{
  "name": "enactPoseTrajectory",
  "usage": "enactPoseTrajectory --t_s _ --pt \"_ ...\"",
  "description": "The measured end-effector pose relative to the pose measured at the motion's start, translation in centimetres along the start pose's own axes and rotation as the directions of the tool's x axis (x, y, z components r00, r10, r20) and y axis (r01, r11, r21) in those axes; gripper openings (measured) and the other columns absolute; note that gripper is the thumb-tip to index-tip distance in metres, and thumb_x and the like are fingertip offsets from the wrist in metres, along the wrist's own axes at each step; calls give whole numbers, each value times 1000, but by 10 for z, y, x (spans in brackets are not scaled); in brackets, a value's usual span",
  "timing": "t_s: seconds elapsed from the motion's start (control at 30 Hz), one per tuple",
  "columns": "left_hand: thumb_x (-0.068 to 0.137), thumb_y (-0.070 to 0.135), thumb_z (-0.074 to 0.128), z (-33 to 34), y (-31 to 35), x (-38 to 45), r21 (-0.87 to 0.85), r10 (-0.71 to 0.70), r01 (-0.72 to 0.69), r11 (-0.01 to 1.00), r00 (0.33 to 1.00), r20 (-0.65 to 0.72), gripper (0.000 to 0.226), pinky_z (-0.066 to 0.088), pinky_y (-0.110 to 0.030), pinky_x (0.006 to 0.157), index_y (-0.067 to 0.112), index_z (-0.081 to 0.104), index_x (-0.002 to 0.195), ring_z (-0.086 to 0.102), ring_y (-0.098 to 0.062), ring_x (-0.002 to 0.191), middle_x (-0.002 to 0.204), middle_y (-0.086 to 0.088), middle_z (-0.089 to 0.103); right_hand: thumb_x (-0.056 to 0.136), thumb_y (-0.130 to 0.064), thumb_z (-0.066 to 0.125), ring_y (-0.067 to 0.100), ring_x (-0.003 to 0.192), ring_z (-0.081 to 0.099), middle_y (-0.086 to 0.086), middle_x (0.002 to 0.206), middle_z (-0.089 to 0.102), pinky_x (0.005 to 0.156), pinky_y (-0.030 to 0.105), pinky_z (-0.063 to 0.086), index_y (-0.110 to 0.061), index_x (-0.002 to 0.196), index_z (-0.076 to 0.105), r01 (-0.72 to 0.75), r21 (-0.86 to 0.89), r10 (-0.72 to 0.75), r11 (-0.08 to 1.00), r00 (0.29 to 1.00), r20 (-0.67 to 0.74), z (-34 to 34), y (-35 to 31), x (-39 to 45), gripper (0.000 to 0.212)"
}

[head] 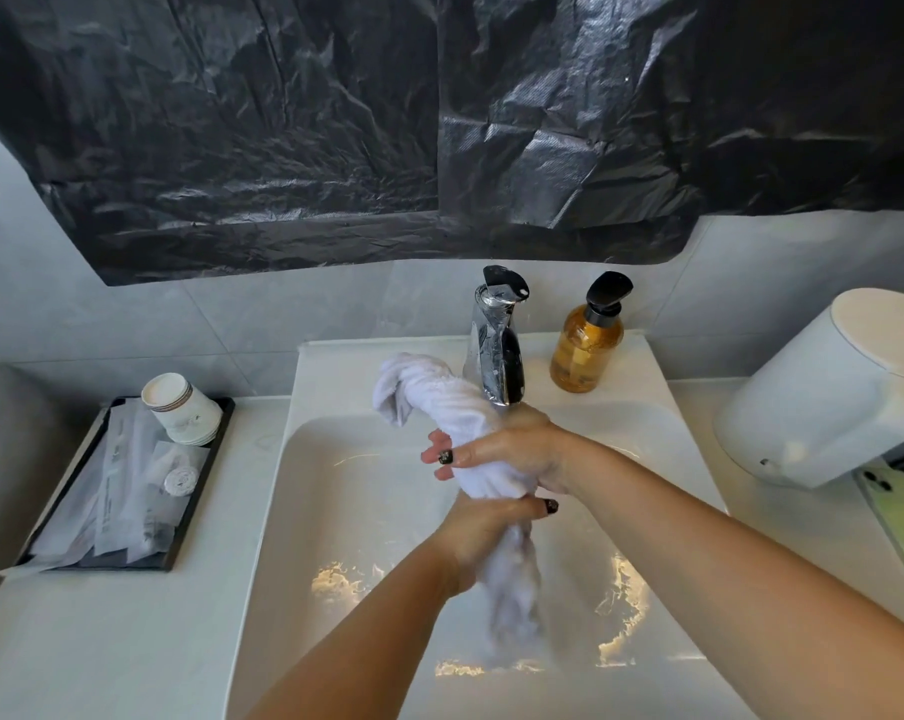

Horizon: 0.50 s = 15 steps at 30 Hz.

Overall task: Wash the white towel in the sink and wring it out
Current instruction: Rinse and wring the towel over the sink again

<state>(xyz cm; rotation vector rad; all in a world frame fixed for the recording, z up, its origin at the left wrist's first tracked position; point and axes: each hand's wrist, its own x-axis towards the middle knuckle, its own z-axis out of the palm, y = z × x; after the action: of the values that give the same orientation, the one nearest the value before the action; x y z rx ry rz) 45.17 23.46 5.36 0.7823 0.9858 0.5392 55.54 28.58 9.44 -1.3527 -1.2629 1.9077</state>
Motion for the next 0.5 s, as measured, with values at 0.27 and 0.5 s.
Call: enactPoseTrajectory --t_s 0.27,0.5 --pt "70 14 58 13 7 12 337 149 -59 940 957 -249 13 36 -27 51 14 47 63 43 -18 51 50 2 46 75 -1 79 12 69 67 -2 73 66 67 24 58 -14 77 61 40 -78 -63 996 948 -312 9 -18 -1 22" --pt "90 16 66 23 3 15 352 174 -39 935 916 -361 19 46 -25 64 22 49 86 53 -16 76 76 6 50 74 -36 79 17 96 57 3 113 59 81 24 46 -14 123 53 -316 -559 73 767 908 -413 16 -22 0 60"
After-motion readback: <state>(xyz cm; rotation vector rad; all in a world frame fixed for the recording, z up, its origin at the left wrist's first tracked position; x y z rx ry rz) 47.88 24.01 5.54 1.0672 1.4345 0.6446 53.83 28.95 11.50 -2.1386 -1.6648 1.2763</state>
